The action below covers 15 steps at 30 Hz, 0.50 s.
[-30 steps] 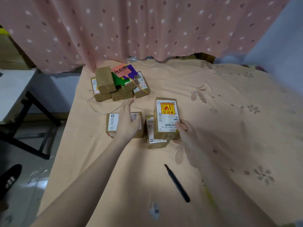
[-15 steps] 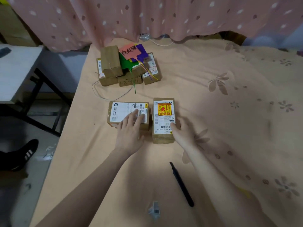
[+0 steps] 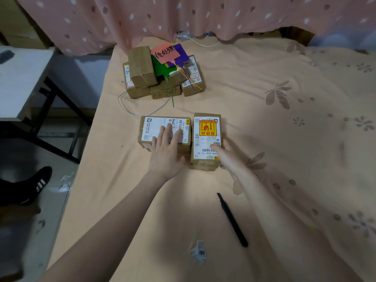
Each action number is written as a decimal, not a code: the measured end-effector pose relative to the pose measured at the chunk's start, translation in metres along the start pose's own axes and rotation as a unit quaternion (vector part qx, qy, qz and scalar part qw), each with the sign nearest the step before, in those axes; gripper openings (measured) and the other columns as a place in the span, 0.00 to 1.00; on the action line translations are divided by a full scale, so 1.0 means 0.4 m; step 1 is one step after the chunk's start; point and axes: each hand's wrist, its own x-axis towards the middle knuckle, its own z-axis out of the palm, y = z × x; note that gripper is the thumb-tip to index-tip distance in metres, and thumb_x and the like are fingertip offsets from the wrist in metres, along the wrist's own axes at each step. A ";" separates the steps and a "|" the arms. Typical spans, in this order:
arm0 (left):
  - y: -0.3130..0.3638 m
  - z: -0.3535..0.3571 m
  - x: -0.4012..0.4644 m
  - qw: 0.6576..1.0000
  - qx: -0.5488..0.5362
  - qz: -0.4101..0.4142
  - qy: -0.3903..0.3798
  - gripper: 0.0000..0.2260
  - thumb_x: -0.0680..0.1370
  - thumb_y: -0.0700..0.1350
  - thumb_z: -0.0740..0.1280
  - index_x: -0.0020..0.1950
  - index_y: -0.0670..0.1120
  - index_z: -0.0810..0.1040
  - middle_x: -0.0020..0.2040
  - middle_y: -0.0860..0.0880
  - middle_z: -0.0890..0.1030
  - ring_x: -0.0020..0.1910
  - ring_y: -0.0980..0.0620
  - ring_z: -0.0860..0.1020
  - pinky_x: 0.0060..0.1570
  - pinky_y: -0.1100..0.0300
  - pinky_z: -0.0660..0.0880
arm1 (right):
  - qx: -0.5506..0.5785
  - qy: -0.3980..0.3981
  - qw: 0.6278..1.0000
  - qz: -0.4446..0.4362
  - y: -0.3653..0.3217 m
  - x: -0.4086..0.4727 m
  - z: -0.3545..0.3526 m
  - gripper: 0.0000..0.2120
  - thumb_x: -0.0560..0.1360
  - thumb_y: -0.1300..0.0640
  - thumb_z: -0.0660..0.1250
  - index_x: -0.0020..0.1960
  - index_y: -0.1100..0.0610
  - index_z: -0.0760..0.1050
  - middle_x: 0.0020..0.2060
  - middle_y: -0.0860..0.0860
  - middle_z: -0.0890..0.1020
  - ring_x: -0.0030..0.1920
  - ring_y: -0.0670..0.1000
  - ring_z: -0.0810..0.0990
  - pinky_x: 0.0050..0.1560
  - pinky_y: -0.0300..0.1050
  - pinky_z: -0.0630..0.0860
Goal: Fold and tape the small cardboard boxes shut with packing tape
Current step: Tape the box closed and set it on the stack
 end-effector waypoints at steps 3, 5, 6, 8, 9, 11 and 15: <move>-0.003 -0.012 0.001 1.000 0.002 -0.002 -0.004 0.34 0.74 0.48 0.65 0.77 0.49 0.54 0.78 0.46 0.46 0.77 0.45 0.42 0.73 0.45 0.43 | -0.004 0.011 1.000 -0.010 -0.003 0.001 0.002 0.05 0.77 0.50 0.61 0.46 0.39 0.71 0.48 0.39 0.80 0.47 0.39 0.78 0.40 0.39 0.70; -0.005 -0.019 -0.003 1.000 0.003 -0.005 -0.009 0.34 0.74 0.49 0.65 0.77 0.49 0.53 0.78 0.46 0.45 0.77 0.46 0.41 0.73 0.45 0.41 | 0.003 0.012 1.000 -0.005 -0.002 -0.003 0.004 0.05 0.76 0.50 0.61 0.50 0.39 0.71 0.49 0.39 0.80 0.47 0.37 0.77 0.38 0.38 0.68; -0.007 -0.022 -0.004 1.000 0.006 -0.004 -0.007 0.34 0.75 0.49 0.65 0.77 0.50 0.53 0.78 0.46 0.44 0.77 0.46 0.41 0.73 0.45 0.41 | 0.004 0.017 1.000 -0.007 -0.002 -0.003 0.003 0.06 0.76 0.49 0.61 0.51 0.38 0.70 0.50 0.39 0.80 0.47 0.37 0.77 0.38 0.38 0.68; -0.010 -0.031 -0.010 1.000 0.009 0.001 -0.005 0.34 0.75 0.48 0.64 0.77 0.50 0.52 0.78 0.46 0.44 0.77 0.46 0.40 0.73 0.45 0.40 | 0.008 0.032 0.999 -0.012 -0.001 -0.006 0.001 0.06 0.76 0.48 0.62 0.50 0.38 0.70 0.51 0.40 0.80 0.48 0.37 0.77 0.39 0.39 0.68; -0.010 -0.040 -0.014 1.000 0.010 0.002 -0.005 0.34 0.75 0.48 0.64 0.77 0.50 0.53 0.78 0.46 0.44 0.77 0.46 0.40 0.73 0.45 0.41 | 0.007 0.036 0.999 -0.014 -0.006 -0.014 -0.001 0.05 0.76 0.48 0.62 0.51 0.38 0.70 0.52 0.40 0.80 0.48 0.38 0.76 0.39 0.39 0.69; -0.012 -0.052 -0.021 1.000 0.008 0.010 -0.001 0.33 0.75 0.47 0.64 0.77 0.50 0.53 0.78 0.46 0.45 0.77 0.46 0.40 0.74 0.45 0.41 | 0.001 0.043 0.999 -0.002 -0.005 -0.020 -0.006 0.12 0.75 0.46 0.62 0.59 0.41 0.71 0.56 0.41 0.79 0.56 0.44 0.77 0.47 0.44 0.74; -0.009 -0.091 -0.044 0.999 0.014 0.026 0.034 0.33 0.75 0.47 0.64 0.77 0.50 0.54 0.78 0.46 0.46 0.77 0.46 0.41 0.74 0.46 0.42 | -0.008 0.079 0.997 0.000 -0.037 -0.056 -0.020 0.31 0.76 0.45 0.62 0.76 0.48 0.56 0.67 0.48 0.71 0.61 0.50 0.71 0.63 0.51 0.69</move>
